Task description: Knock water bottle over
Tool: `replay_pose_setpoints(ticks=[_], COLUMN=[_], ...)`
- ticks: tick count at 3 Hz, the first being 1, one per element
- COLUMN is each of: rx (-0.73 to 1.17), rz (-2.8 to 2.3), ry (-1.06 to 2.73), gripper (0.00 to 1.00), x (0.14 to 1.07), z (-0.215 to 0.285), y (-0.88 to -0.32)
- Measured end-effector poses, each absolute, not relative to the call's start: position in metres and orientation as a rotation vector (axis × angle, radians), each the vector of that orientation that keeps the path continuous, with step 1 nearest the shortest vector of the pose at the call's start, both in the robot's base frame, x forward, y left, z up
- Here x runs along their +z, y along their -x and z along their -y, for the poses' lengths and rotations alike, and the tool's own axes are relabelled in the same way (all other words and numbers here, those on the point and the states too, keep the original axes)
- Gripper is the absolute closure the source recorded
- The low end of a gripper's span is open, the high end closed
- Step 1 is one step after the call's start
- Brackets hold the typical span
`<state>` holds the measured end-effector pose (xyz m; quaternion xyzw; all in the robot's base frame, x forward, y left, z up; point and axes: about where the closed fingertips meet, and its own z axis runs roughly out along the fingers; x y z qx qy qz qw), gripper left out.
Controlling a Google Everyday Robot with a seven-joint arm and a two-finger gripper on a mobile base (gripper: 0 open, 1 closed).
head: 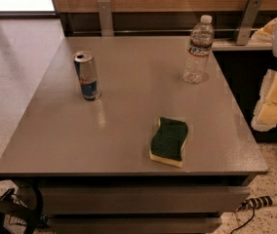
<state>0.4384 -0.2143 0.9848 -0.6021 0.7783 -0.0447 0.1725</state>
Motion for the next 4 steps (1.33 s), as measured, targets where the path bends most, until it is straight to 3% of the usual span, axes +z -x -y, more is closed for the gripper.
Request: replay_pose_setpoints(ticks=[3, 4], rx=[-0.126, 0.023], rz=[-2.188, -2.196], ry=[1.565, 1.191], gripper=[0.00, 0.00], x=[0.988, 0.957], z=[0.228, 0.270], y=[-0.456, -0.464])
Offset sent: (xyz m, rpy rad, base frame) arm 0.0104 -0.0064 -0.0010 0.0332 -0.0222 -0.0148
